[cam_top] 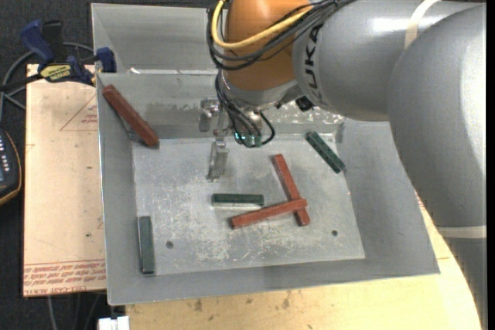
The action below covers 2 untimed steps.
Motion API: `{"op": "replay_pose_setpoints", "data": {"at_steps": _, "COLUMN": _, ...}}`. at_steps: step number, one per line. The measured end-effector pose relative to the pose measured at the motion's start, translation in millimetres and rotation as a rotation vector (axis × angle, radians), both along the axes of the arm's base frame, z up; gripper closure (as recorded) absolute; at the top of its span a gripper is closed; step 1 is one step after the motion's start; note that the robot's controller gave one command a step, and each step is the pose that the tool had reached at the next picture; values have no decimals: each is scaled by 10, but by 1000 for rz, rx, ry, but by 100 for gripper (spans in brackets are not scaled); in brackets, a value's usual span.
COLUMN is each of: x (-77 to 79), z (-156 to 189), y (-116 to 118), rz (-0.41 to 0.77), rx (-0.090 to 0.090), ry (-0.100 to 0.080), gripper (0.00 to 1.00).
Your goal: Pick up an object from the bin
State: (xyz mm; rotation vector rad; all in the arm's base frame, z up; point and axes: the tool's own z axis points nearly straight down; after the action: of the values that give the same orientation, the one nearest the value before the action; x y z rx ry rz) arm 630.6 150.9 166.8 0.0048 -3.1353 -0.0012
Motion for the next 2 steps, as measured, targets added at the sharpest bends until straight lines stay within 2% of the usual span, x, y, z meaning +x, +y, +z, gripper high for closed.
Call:
{"op": "replay_pose_setpoints", "data": {"at_steps": 1, "x": -483, "z": -990, "y": -605, "rz": -36, "rx": 0, "ry": 2, "gripper": 0}}
{"op": "replay_pose_setpoints", "data": {"at_steps": 2, "x": -452, "z": -955, "y": -590, "rz": -33, "rx": 2, "ry": -9, "gripper": 100}}
